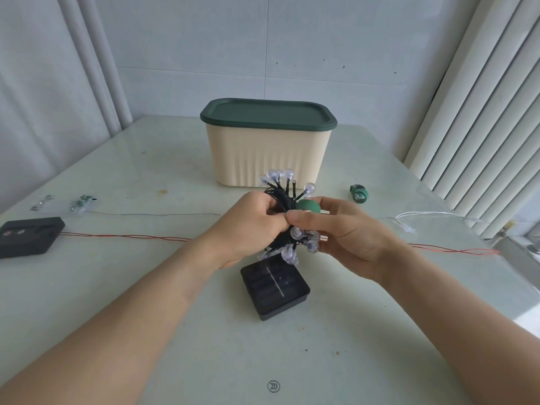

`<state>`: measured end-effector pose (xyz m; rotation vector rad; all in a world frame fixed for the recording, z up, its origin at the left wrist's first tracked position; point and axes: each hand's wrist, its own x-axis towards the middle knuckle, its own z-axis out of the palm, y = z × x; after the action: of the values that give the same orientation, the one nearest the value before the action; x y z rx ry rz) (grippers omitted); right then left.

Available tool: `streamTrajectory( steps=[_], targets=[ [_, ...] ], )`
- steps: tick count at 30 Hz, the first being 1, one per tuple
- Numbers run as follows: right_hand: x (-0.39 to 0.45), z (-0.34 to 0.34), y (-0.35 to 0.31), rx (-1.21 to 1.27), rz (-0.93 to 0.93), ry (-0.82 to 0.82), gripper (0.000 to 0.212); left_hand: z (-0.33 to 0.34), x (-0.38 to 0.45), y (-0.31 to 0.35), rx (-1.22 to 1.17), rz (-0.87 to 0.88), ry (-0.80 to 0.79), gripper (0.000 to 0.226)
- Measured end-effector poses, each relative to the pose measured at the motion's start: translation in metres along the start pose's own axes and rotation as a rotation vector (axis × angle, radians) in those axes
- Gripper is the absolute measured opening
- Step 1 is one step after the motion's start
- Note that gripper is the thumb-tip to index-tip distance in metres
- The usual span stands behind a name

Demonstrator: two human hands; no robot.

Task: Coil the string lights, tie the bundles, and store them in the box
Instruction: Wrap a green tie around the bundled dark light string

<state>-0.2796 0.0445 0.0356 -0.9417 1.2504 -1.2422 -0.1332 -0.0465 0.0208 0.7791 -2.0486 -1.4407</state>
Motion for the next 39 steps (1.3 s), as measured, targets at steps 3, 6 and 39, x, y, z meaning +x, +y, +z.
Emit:
streamTrajectory(
  steps=[3, 6, 39],
  targets=[
    [-0.002, 0.002, -0.001, 0.025, 0.011, -0.012, 0.038, -0.002, -0.002, 0.005, -0.027, -0.009, -0.073, 0.033],
    [-0.001, 0.001, -0.001, 0.079, 0.017, -0.006, 0.04, -0.003, -0.005, 0.008, -0.032, 0.004, -0.157, 0.026],
    [0.004, 0.001, -0.003, 0.114, -0.136, 0.305, 0.018, 0.005, -0.012, 0.014, 0.213, 0.242, 0.274, 0.018]
  ],
)
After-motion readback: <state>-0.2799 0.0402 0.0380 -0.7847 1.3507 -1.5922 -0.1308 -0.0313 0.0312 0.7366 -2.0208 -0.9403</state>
